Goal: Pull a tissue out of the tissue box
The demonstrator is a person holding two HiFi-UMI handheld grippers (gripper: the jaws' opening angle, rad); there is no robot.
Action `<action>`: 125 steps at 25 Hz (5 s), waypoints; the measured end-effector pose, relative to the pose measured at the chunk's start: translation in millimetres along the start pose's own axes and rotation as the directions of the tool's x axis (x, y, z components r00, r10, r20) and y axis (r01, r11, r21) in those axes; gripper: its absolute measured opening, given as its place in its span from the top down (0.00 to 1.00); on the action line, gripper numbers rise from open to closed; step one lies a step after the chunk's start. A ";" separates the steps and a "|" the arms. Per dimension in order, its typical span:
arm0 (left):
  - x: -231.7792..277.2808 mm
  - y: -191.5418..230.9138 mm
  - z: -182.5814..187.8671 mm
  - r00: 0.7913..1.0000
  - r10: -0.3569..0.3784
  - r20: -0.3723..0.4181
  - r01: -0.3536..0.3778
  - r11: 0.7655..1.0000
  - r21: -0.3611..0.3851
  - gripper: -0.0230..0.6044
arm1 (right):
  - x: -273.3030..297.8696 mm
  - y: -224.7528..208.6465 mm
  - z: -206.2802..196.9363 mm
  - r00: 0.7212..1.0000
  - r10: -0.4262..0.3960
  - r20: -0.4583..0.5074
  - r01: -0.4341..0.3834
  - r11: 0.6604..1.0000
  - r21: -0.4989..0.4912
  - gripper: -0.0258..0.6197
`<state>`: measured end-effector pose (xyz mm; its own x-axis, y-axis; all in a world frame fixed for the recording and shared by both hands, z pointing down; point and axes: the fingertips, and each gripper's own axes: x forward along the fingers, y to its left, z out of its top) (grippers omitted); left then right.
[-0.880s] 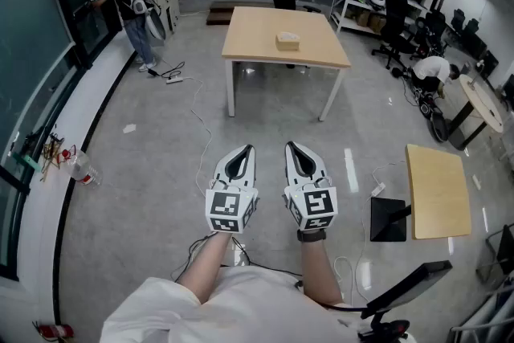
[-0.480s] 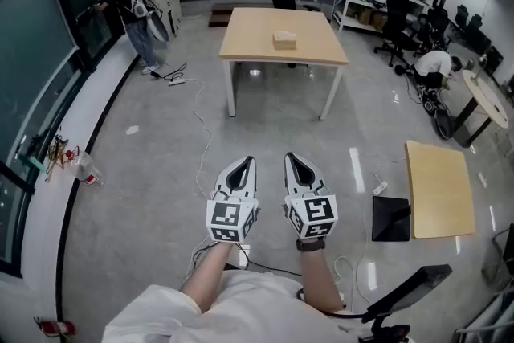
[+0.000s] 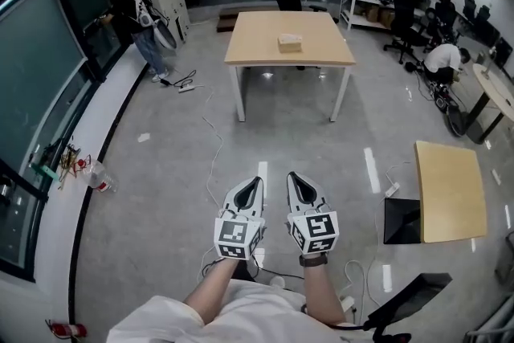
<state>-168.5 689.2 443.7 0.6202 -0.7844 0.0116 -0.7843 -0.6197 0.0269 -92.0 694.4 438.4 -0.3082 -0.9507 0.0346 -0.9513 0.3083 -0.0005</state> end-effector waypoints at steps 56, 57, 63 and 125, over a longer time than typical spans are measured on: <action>506.9 205.6 29.6 0.998 0.038 0.045 -0.035 0.997 -0.068 0.98 | 453.9 -322.9 31.3 0.996 -0.064 -0.057 0.062 0.997 -0.038 0.96; 515.3 204.2 28.4 0.998 0.046 0.045 -0.042 0.997 -0.068 0.98 | 459.7 -329.7 29.5 0.997 -0.045 -0.056 0.043 0.999 -0.030 0.96; 565.9 201.7 5.1 0.998 0.064 -0.002 -0.064 0.994 -0.083 0.98 | 494.9 -367.4 2.0 0.995 0.013 -0.097 -0.013 1.000 0.004 0.96; 1296.6 546.2 -10.0 0.989 0.012 -0.147 -0.019 0.998 -0.052 0.98 | 1170.0 -770.2 -63.1 0.788 0.291 -0.542 -0.359 0.933 -0.021 0.96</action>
<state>207.3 -666.1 483.5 0.6064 -0.7793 0.1582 -0.7944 -0.6023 0.0786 280.8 -653.4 542.4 -0.5145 -0.6415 0.5690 -0.7766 0.6300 0.0081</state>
